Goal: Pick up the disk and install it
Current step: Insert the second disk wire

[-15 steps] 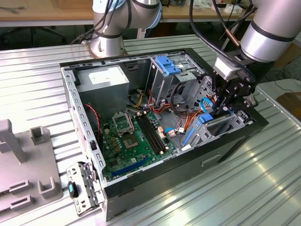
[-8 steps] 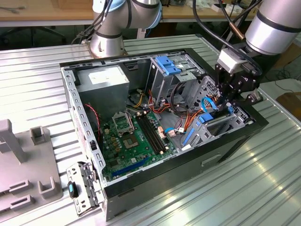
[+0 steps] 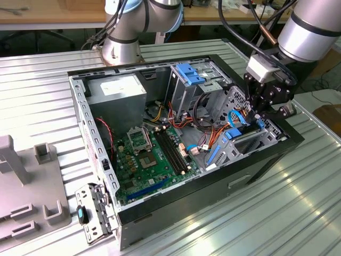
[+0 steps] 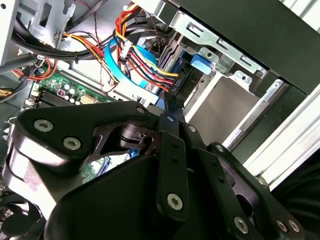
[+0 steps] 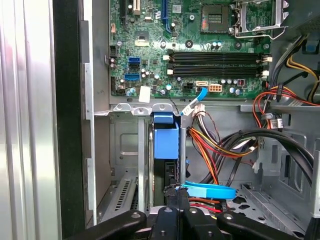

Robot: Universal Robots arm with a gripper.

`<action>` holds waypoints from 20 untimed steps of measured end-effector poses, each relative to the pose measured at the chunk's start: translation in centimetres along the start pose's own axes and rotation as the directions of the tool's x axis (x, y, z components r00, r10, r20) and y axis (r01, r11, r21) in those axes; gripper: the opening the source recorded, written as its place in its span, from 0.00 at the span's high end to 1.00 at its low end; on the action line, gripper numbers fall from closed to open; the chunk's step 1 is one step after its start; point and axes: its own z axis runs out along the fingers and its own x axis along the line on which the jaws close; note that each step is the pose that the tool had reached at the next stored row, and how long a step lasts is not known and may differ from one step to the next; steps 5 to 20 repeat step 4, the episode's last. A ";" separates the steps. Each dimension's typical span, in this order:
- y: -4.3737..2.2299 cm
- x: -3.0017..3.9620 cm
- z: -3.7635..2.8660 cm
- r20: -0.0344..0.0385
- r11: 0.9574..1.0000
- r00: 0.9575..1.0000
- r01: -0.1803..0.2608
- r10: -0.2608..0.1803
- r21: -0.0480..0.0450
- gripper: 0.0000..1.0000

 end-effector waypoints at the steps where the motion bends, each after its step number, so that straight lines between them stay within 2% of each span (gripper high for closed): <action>1: 0.00 0.00 0.00 0.001 1.000 1.000 0.000 0.000 0.000 0.89; 20: 0.00 0.00 0.00 0.001 1.000 1.000 0.000 0.000 0.000 0.89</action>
